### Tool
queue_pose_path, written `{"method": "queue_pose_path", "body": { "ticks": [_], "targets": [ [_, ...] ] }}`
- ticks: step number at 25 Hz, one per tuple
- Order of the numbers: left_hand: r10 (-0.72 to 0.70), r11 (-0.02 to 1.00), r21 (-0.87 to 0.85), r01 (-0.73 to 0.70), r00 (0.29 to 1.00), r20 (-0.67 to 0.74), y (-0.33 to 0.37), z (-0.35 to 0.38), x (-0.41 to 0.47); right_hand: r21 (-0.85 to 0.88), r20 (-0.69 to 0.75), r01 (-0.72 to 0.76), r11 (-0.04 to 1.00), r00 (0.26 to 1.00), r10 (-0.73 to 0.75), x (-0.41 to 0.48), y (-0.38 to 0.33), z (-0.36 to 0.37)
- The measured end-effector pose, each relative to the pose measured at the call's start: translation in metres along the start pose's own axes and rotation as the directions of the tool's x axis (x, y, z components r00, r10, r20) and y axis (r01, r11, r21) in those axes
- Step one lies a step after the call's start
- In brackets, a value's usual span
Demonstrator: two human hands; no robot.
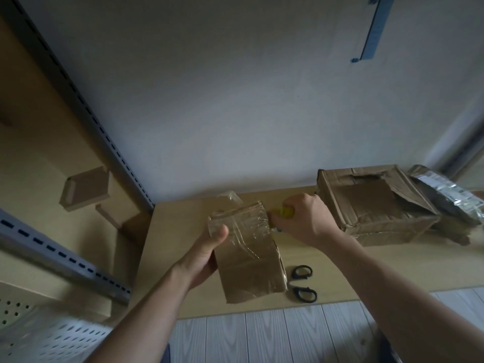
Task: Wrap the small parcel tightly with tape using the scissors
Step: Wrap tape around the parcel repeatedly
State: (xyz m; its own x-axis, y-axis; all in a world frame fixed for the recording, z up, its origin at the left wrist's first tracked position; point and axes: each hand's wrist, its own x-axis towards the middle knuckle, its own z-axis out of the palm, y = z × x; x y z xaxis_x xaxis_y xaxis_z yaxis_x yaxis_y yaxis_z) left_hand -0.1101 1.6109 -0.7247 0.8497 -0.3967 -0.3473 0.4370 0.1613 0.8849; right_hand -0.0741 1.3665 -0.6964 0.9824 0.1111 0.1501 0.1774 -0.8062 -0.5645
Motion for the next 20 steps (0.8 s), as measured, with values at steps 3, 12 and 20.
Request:
{"method": "queue_pose_path", "body": {
  "ticks": [3,12,20],
  "targets": [
    [0.083,0.995,-0.039,-0.087,0.992,-0.096,-0.004,0.002,-0.001,-0.046,0.011,0.037,0.998,0.999,-0.037,0.001,-0.008,-0.012],
    [0.005,0.936,-0.346,-0.058,0.988,-0.154,-0.014,-0.032,-0.007,-0.075,-0.025,0.394,0.916,0.918,-0.397,0.016,-0.013,-0.046],
    [0.068,0.901,-0.412,-0.137,0.982,-0.178,-0.026,-0.048,-0.013,-0.154,-0.024,0.438,0.886,0.895,-0.446,0.013,-0.013,-0.036]
  ]
}}
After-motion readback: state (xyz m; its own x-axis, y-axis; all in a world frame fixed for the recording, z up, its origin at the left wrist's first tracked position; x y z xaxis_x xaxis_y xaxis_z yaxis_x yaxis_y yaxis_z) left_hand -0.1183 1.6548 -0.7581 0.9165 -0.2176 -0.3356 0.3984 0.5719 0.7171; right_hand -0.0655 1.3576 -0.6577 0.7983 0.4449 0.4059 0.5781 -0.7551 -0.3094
